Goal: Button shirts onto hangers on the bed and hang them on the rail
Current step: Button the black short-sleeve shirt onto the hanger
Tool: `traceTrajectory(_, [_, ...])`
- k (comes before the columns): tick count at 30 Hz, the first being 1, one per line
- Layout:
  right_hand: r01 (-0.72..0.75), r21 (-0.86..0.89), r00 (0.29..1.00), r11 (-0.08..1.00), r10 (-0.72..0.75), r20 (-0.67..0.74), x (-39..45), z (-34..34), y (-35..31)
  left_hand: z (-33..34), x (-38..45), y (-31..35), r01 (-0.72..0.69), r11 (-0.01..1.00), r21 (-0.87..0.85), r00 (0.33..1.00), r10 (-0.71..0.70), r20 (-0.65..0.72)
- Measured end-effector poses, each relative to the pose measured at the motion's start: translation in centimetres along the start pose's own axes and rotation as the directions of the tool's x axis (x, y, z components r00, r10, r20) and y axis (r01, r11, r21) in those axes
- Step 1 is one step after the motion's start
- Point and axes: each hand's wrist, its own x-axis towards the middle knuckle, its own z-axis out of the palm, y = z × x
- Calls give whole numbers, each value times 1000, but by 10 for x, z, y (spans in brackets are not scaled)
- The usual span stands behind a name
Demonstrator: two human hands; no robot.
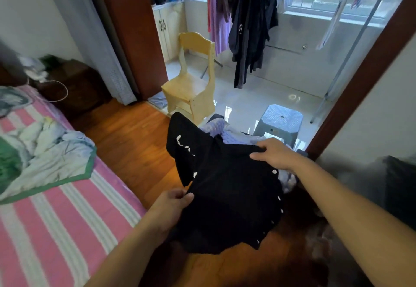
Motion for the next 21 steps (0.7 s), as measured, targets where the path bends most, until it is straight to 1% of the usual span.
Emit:
traceTrajectory(2, [41, 33, 987, 999, -36, -157, -14, -6, -12, -5, 1, 2, -16, 997, 71, 1000, 17, -15])
traceTrajectory(3, [64, 80, 977, 995, -46, -210, -24, -9, -19, -7, 3, -1, -30, 990, 141, 998, 38, -53])
traceTrajectory(4, [95, 147, 969, 985, -58, -239, -38, -9, -28, -8, 5, -3, -49, 970, 237, 988, 81, -129])
traceTrajectory(5, [134, 205, 964, 969, -80, -252, -54, -7, -41, -9, 7, -5, -78, 947, 312, 958, 158, -240])
traceTrajectory(6, [166, 225, 963, 960, -109, -245, -71, 1, -54, -7, 9, -8, -110, 948, 300, 907, 219, -360])
traceTrajectory(7, [197, 213, 962, 957, -147, -229, -89, 14, -69, -5, 7, -9, -167, 959, 229, 858, 256, -446])
traceTrajectory(8, [234, 197, 958, 952, -192, -212, -104, 32, -82, -2, 5, -6, -209, 977, 45, 876, 208, -436])
traceTrajectory(9, [278, 184, 950, 943, -243, -195, -115, 50, -96, 3, 2, -2, -200, 962, -186, 939, 133, -318])
traceTrajectory(10, [318, 163, 941, 934, -290, -177, -120, 70, -104, 8, -1, 3, -80, 927, -367, 993, 42, -111])
traceTrajectory(11, [359, 145, 930, 922, -338, -146, -123, 87, -112, 10, -7, 9, 44, 902, -429, 999, -25, 48])
traceTrajectory(12, [388, 141, 921, 911, -378, -96, -123, 102, -115, 9, -10, 12, 112, 908, -403, 987, -57, 147])
traceTrajectory(13, [400, 156, 916, 903, -402, -24, -123, 112, -117, 6, -10, 13, 114, 927, -357, 985, -58, 163])
traceTrajectory(14, [393, 180, 910, 902, -410, 67, -124, 118, -119, 0, -8, 13, 73, 953, -294, 993, -42, 112])
traceTrajectory(15, [363, 226, 901, 904, -402, 164, -124, 119, -120, -8, -6, 12, 25, 973, -231, 999, -17, 36])
traceTrajectory(16, [315, 295, 893, 902, -387, 231, -123, 117, -118, -18, -4, 8, -12, 986, -168, 999, 6, -35])
traceTrajectory(17, [280, 369, 891, 886, -383, 242, -120, 112, -115, -28, -5, 5, -38, 994, -106, 995, 28, -91])
traceTrajectory(18, [288, 392, 910, 874, -377, 171, -112, 105, -111, -38, -7, 3, -68, 997, -33, 987, 62, -149])
traceTrajectory(19, [324, 338, 933, 884, -358, 41, -99, 97, -107, -46, -11, 2, -93, 993, 71, 972, 106, -210])
traceTrajectory(20, [350, 198, 937, 916, -342, -76, -79, 89, -103, -52, -17, 3, -114, 975, 192, 951, 163, -263])
traceTrajectory(21, [352, 4, 929, 936, -349, -127, -57, 83, -101, -57, -25, 5, -140, 946, 291, 930, 226, -289])
